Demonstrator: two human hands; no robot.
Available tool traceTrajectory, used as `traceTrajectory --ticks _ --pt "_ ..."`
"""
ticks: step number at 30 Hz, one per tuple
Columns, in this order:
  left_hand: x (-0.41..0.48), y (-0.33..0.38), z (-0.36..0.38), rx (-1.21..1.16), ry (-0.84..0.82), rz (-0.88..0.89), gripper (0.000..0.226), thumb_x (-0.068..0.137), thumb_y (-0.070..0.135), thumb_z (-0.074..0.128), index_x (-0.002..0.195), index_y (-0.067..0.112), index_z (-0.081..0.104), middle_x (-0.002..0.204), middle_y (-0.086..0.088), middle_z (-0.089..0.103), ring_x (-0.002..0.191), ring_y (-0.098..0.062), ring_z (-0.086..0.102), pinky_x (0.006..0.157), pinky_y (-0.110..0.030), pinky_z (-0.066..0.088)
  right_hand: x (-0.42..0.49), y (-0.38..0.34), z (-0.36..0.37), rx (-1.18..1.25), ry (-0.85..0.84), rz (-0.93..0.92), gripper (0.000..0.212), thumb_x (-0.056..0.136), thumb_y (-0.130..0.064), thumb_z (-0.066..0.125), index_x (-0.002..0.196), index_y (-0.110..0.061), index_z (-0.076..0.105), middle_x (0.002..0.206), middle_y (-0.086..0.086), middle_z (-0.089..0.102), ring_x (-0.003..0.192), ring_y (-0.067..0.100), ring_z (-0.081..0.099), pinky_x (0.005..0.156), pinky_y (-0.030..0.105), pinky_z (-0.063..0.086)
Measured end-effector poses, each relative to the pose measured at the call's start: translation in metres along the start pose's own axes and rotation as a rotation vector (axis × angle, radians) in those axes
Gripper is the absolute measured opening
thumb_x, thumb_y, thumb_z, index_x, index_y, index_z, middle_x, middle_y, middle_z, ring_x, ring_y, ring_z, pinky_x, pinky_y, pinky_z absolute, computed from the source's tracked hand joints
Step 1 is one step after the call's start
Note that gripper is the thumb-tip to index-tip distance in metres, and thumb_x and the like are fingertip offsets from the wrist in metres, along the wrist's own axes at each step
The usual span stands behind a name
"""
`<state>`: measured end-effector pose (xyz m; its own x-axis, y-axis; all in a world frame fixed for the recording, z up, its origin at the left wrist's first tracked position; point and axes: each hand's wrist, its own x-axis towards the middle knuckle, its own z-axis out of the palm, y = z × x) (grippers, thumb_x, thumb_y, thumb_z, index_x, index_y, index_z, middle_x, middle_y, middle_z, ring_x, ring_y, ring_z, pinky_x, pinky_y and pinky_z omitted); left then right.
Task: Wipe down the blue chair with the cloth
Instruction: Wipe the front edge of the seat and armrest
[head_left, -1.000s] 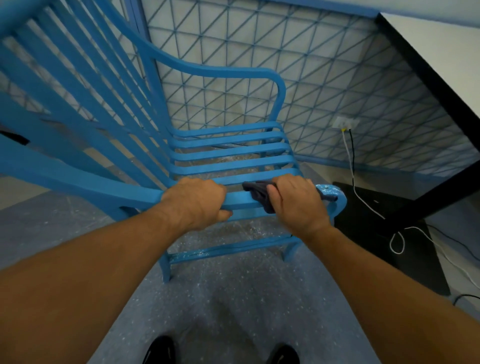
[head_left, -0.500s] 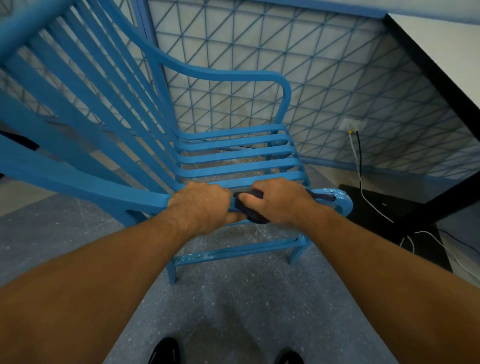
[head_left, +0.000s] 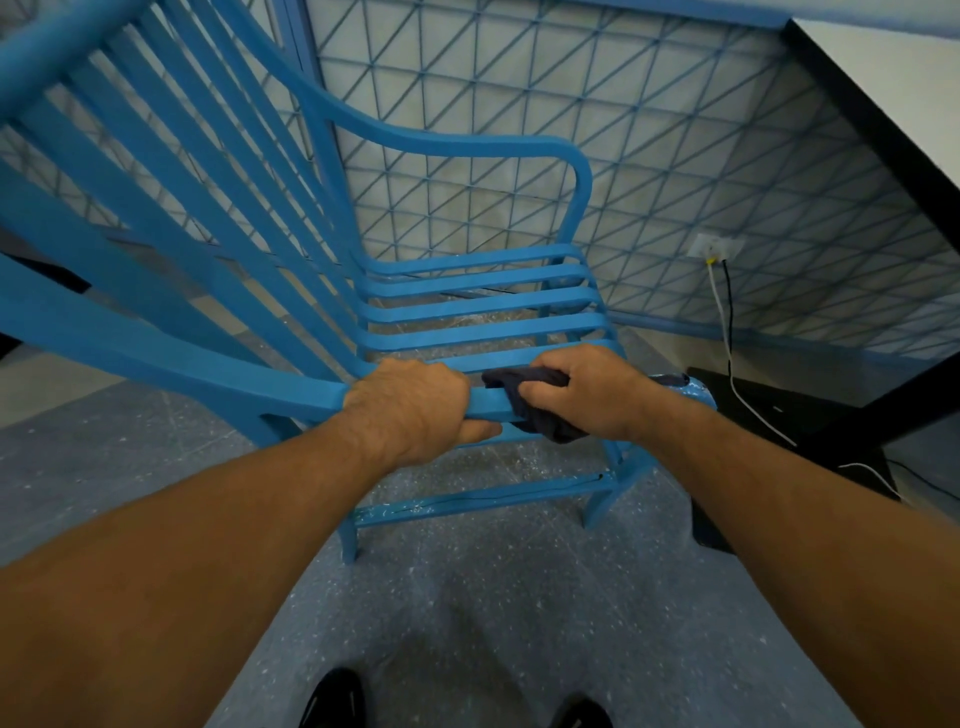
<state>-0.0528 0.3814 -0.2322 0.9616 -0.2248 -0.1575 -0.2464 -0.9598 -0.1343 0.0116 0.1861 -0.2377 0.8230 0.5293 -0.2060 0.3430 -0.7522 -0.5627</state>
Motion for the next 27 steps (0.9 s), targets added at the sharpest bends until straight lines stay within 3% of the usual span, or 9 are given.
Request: traceTrajectory --ticks 5,10,13,20,27 --pt "0.002 0.001 0.001 -0.016 0.0 -0.005 0.057 0.087 0.074 0.035 0.096 0.023 0.057 0.076 0.007 0.054 0.071 -0.016 0.056 0.064 -0.032 0.04 0.006 -0.015 0.008 -0.036 0.04 -0.001 0.036 0.073 -0.063 0.053 0.073 -0.028 0.062 0.069 -0.008 0.064 0.068 0.014 0.061 0.064 0.038 0.054" --pt "0.002 -0.001 0.001 -0.04 -0.012 -0.004 0.054 0.086 0.075 0.035 0.09 0.025 0.054 0.071 0.009 0.051 0.067 -0.012 0.054 0.065 -0.031 0.045 -0.005 -0.019 0.014 -0.126 0.131 -0.046 0.025 0.083 -0.05 0.049 0.078 -0.027 0.058 0.072 -0.008 0.063 0.069 0.014 0.059 0.062 0.032 0.049" --pt "0.002 -0.002 0.004 -0.034 -0.017 0.001 0.057 0.086 0.077 0.032 0.089 0.024 0.054 0.073 0.007 0.052 0.069 -0.013 0.054 0.068 -0.033 0.048 -0.016 0.007 -0.002 -0.091 0.066 0.015 0.015 0.091 -0.043 0.049 0.086 -0.03 0.056 0.078 -0.005 0.065 0.072 0.013 0.063 0.062 0.029 0.052" --pt "0.004 -0.003 0.007 0.033 0.007 0.019 0.065 0.085 0.079 0.027 0.096 0.022 0.058 0.08 0.004 0.057 0.073 -0.017 0.055 0.067 -0.033 0.043 -0.034 0.066 -0.03 0.02 0.232 0.15 0.009 0.09 -0.034 0.053 0.084 -0.03 0.058 0.079 -0.004 0.065 0.073 0.014 0.064 0.064 0.037 0.056" --pt "0.004 0.0 0.005 0.043 -0.004 -0.005 0.063 0.085 0.079 0.028 0.092 0.023 0.056 0.07 0.008 0.047 0.067 -0.015 0.049 0.063 -0.033 0.038 -0.014 0.014 0.0 -0.371 0.244 0.066 0.036 0.093 -0.051 0.034 0.086 -0.024 0.057 0.08 -0.004 0.06 0.072 0.017 0.057 0.065 0.034 0.047"
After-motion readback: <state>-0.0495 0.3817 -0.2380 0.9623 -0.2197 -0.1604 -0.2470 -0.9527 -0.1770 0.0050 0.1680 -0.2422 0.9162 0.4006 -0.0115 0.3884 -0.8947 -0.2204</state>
